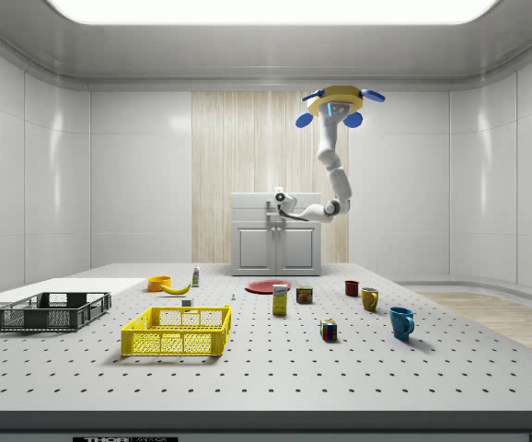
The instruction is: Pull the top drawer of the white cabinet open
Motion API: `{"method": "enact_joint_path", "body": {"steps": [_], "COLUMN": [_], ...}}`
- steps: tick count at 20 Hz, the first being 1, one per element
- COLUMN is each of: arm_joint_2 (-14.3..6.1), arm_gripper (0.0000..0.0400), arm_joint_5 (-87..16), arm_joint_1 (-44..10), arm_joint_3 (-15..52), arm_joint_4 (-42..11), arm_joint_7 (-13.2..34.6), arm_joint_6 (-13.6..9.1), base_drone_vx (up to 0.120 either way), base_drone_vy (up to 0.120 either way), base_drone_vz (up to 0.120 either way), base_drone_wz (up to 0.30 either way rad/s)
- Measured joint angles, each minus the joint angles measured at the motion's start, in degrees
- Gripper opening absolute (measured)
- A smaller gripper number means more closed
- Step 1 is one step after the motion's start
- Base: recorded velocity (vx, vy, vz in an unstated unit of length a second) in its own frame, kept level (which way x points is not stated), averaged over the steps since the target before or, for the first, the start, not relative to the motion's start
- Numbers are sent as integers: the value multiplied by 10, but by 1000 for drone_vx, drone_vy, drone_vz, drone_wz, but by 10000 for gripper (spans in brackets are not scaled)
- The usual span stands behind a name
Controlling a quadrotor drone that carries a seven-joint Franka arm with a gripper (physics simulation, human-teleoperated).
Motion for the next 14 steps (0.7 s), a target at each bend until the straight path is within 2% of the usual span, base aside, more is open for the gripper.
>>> {"method": "enact_joint_path", "body": {"steps": [4, 6, 8, 11, 14], "arm_joint_2": [0, 0, 0, 0, -1], "arm_gripper": [305, 226, 179, 140, 121], "arm_joint_5": [1, 2, 2, 3, 4], "arm_joint_1": [-6, -9, -11, -15, -19], "arm_joint_3": [5, 8, 10, 13, 16], "arm_joint_4": [1, 1, 1, 1, 1], "arm_joint_7": [0, 1, 1, 2, 2], "arm_joint_6": [-1, -2, -3, -4, -5], "base_drone_vx": [0, 0, 0, 0, 0], "base_drone_vy": [0, 0, 0, 0, 0], "base_drone_vz": [0, 0, 0, 0, 0], "base_drone_wz": [0, 0, 0, 0, 0]}}
